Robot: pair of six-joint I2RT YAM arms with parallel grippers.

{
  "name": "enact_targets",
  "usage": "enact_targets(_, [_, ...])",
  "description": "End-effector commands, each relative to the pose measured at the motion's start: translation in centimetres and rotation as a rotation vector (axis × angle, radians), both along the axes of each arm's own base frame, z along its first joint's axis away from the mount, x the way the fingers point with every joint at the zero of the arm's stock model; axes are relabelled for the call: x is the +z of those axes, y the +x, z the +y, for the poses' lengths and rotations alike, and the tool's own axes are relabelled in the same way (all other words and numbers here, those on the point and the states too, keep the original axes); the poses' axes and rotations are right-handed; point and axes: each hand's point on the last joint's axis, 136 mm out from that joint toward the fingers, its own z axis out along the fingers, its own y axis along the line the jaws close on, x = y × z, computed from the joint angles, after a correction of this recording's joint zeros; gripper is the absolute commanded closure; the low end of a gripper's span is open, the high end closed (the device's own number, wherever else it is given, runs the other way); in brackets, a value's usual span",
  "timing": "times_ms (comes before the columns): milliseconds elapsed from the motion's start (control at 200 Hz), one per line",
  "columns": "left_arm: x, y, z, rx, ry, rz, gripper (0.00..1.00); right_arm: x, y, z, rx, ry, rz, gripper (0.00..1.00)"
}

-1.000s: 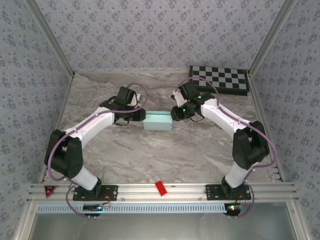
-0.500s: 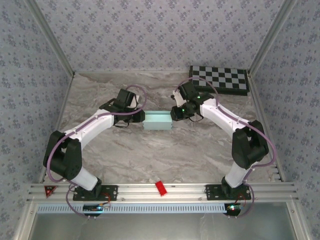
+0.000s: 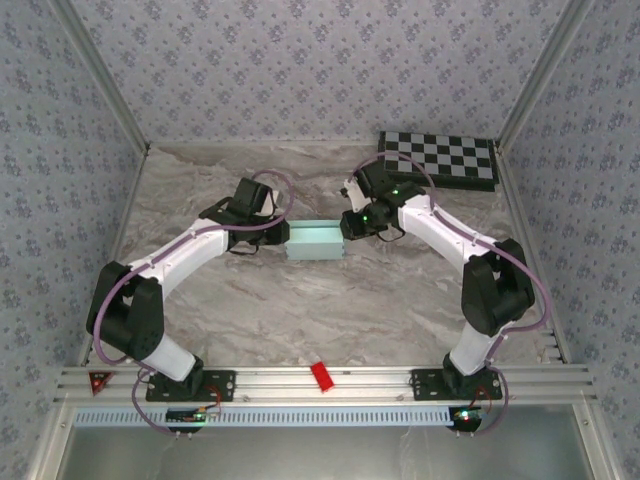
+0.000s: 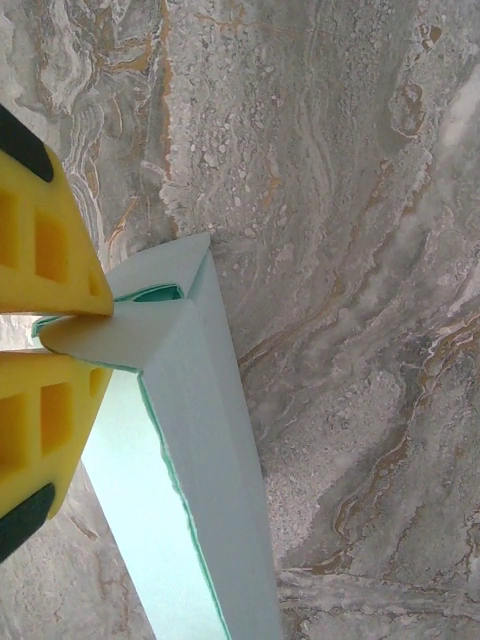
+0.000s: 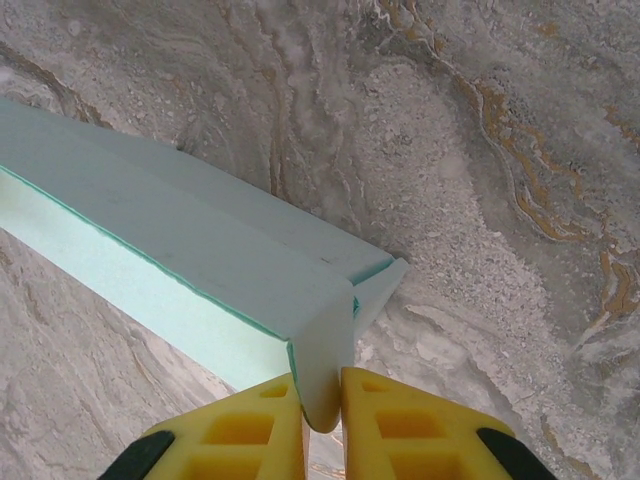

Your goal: Fold the paper box

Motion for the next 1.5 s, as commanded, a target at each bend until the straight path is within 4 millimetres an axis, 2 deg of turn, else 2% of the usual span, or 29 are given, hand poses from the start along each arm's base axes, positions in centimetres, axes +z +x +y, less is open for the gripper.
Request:
enact_targets(0, [2.0,0.1,-0.7,0.000,-0.040,-0.041,0.86,0.3,0.0,0.4,0.004,-0.002,0.015,0.84])
enact_targets(415, [1.1,-0.1,-0.4,0.008,-0.004,-0.031,0.86,-0.1,0.0,0.6,-0.005,0.006,0.046,0.84])
enact_targets(1494, [1.1,-0.2,-1.2,0.001,-0.004,-0.038,0.85,0.6,0.0,2.2,-0.011,0.105,0.132,0.78])
